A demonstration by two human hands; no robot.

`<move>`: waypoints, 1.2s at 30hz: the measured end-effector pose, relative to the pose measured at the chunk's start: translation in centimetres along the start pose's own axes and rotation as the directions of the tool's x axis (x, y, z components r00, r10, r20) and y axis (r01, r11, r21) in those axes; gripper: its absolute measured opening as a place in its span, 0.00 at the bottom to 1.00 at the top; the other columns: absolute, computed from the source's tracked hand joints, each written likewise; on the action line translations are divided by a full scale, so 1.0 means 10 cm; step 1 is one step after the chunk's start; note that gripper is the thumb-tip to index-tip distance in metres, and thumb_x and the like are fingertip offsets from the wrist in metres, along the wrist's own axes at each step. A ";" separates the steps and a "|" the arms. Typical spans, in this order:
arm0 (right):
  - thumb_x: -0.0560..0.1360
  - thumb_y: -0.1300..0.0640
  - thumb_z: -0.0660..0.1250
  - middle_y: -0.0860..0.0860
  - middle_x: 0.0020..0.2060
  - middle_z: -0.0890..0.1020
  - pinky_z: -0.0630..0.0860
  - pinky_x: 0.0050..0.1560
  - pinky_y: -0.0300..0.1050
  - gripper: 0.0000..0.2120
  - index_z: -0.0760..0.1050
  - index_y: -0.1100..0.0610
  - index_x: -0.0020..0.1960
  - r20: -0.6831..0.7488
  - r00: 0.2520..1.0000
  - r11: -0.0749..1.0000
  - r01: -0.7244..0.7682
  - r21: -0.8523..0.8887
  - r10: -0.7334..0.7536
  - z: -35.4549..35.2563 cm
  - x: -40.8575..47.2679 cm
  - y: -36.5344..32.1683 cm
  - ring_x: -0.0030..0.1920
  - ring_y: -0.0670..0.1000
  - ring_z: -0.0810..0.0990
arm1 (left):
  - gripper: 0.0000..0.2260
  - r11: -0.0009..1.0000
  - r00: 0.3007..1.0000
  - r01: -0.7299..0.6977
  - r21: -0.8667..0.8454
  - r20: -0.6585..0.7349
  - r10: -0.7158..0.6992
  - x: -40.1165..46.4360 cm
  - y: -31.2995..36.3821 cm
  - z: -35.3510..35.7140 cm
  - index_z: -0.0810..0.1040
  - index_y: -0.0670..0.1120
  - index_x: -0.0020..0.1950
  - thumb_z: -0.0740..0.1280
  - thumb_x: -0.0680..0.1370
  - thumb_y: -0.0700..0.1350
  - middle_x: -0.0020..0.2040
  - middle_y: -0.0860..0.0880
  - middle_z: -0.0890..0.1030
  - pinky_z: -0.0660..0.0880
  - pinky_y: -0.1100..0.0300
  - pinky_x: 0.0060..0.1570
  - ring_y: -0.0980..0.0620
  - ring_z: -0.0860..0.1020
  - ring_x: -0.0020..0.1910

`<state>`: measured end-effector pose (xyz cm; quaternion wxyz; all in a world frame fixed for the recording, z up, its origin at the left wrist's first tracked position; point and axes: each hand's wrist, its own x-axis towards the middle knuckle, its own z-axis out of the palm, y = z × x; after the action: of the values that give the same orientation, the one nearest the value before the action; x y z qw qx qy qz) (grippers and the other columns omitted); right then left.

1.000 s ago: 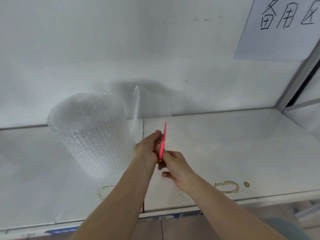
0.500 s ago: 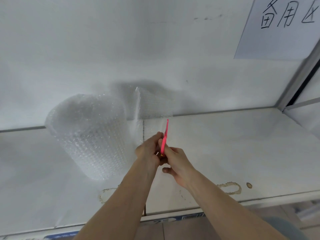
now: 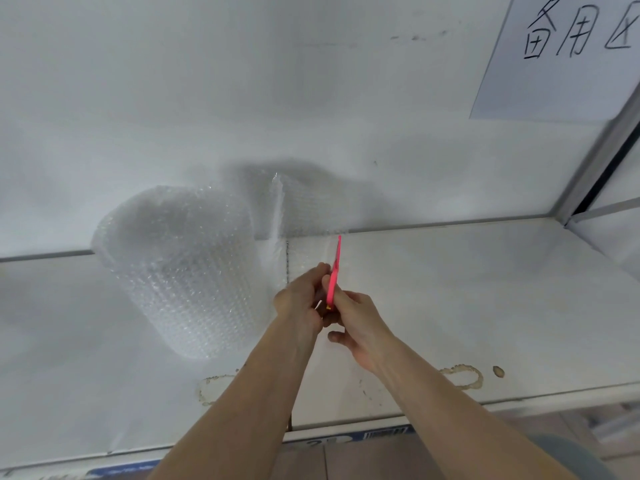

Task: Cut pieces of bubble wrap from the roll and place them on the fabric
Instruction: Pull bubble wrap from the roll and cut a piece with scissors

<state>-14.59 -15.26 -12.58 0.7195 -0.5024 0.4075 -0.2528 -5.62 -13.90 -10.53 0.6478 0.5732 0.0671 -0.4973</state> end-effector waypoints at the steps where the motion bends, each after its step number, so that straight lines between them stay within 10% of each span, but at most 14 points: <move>1: 0.77 0.39 0.65 0.51 0.32 0.77 0.68 0.33 0.41 0.20 0.80 0.57 0.43 -0.001 1.000 1.000 0.005 -0.004 -0.005 0.00 0.00 0.00 0.34 0.49 0.74 | 0.09 1.000 1.000 -0.001 0.002 0.002 0.001 0.00 0.00 0.00 0.84 0.41 0.43 0.79 0.66 0.41 0.36 0.45 0.81 0.71 0.63 0.21 0.49 0.79 0.31; 30: 0.76 0.40 0.67 0.50 0.32 0.80 0.68 0.33 0.41 0.21 0.80 0.53 0.32 -0.028 0.999 0.999 0.039 0.028 -0.038 -0.04 0.04 -0.07 0.31 0.48 0.72 | 0.05 0.999 0.992 0.003 -0.043 0.127 0.002 0.28 -0.06 -0.02 0.77 0.39 0.39 0.72 0.70 0.37 0.24 0.47 0.75 0.70 0.59 0.25 0.50 0.74 0.22; 36: 0.75 0.39 0.67 0.52 0.37 0.78 0.68 0.31 0.40 0.21 0.77 0.57 0.40 -0.033 0.999 0.999 0.040 -0.017 -0.040 -0.06 0.03 -0.01 0.32 0.47 0.72 | 0.18 0.993 0.982 0.045 -0.108 0.189 -0.024 0.37 -0.01 0.02 0.83 0.42 0.50 0.79 0.66 0.50 0.47 0.49 0.86 0.79 0.55 0.43 0.52 0.84 0.49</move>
<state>-14.94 -15.89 -12.71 0.7032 -0.5121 0.4113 -0.2721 -3.99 -16.12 -12.95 0.6734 0.4857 0.0437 -0.5557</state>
